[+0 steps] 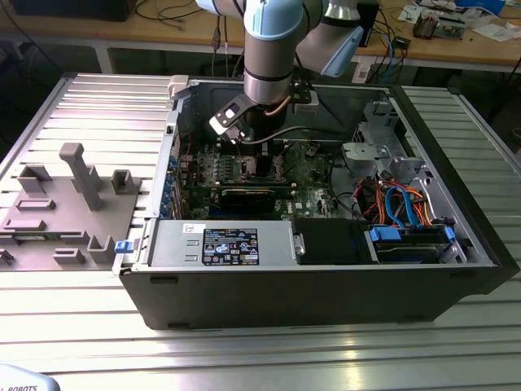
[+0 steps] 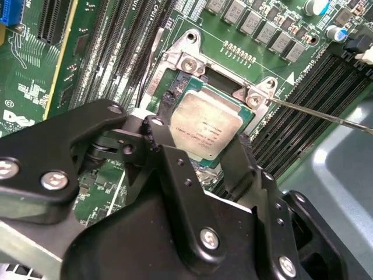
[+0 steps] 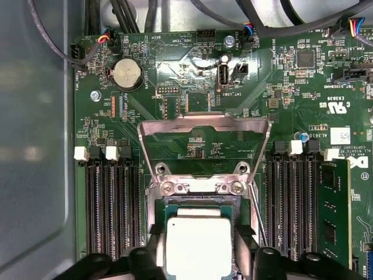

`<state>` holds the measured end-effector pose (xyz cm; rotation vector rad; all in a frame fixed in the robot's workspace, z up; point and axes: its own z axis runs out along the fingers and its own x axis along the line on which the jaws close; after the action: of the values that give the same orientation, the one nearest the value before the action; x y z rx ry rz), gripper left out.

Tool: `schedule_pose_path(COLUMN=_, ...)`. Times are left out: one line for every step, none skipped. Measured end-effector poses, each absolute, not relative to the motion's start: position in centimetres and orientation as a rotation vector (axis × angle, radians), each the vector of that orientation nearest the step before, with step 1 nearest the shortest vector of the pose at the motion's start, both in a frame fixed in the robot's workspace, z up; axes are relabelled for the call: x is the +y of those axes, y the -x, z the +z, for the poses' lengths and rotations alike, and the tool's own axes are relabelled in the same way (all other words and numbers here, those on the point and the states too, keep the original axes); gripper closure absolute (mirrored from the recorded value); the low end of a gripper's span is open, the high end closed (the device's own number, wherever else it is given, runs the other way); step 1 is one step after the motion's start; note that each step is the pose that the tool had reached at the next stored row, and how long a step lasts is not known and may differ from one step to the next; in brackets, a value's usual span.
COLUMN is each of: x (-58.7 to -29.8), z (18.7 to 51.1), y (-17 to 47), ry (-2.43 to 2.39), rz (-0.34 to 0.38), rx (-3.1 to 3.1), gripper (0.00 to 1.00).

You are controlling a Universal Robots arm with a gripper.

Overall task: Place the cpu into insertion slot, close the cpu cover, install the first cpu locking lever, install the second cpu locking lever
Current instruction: 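Place the cpu into insertion slot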

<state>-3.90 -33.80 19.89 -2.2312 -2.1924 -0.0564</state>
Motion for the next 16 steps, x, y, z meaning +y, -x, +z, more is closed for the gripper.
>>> schedule_pose_path(x=-33.80, z=19.89, y=3.90, ry=2.231, rz=-0.057, rx=-2.193, gripper=0.46)
schedule_pose_path(x=-33.80, z=19.89, y=3.90, ry=2.231, rz=-0.057, rx=-2.193, gripper=0.46)
schedule_pose_path(x=-33.79, z=19.88, y=3.90, ry=2.230, rz=-0.057, rx=-2.193, gripper=0.46)
schedule_pose_path(x=-33.79, z=19.88, y=3.90, ry=2.230, rz=-0.057, rx=-2.193, gripper=0.46)
schedule_pose_path(x=-33.79, z=19.88, y=3.90, ry=2.230, rz=-0.057, rx=-2.193, gripper=0.46)
schedule_pose_path(x=-33.79, z=19.88, y=3.90, ry=2.230, rz=-0.057, rx=-2.194, gripper=0.46)
schedule_pose_path(x=-33.80, z=19.88, y=3.90, ry=2.230, rz=-0.057, rx=-2.194, gripper=0.46)
schedule_pose_path(x=-33.80, z=19.88, y=3.91, ry=2.230, rz=-0.057, rx=-2.194, gripper=0.46)
schedule_pose_path(x=-33.80, z=19.89, y=3.92, ry=2.229, rz=-0.058, rx=-2.194, gripper=0.46)
schedule_pose_path(x=-33.80, z=19.96, y=3.94, ry=2.230, rz=-0.059, rx=-2.194, gripper=0.46)
schedule_pose_path(x=-33.82, z=20.08, y=3.94, ry=2.230, rz=-0.058, rx=-2.194, gripper=0.46)
schedule_pose_path(x=-33.84, z=20.20, y=3.94, ry=2.230, rz=-0.058, rx=-2.194, gripper=0.46)
schedule_pose_path(x=-33.90, z=20.20, y=3.95, ry=2.230, rz=-0.058, rx=-2.194, gripper=0.46)
schedule_pose_path(x=-34.02, z=20.20, y=3.93, ry=2.230, rz=-0.058, rx=-2.194, gripper=0.46)
schedule_pose_path(x=-34.14, z=20.20, y=3.91, ry=2.230, rz=-0.058, rx=-2.194, gripper=0.46)
schedule_pose_path(x=-34.31, z=20.20, y=3.84, ry=2.229, rz=-0.057, rx=-2.194, gripper=0.46)
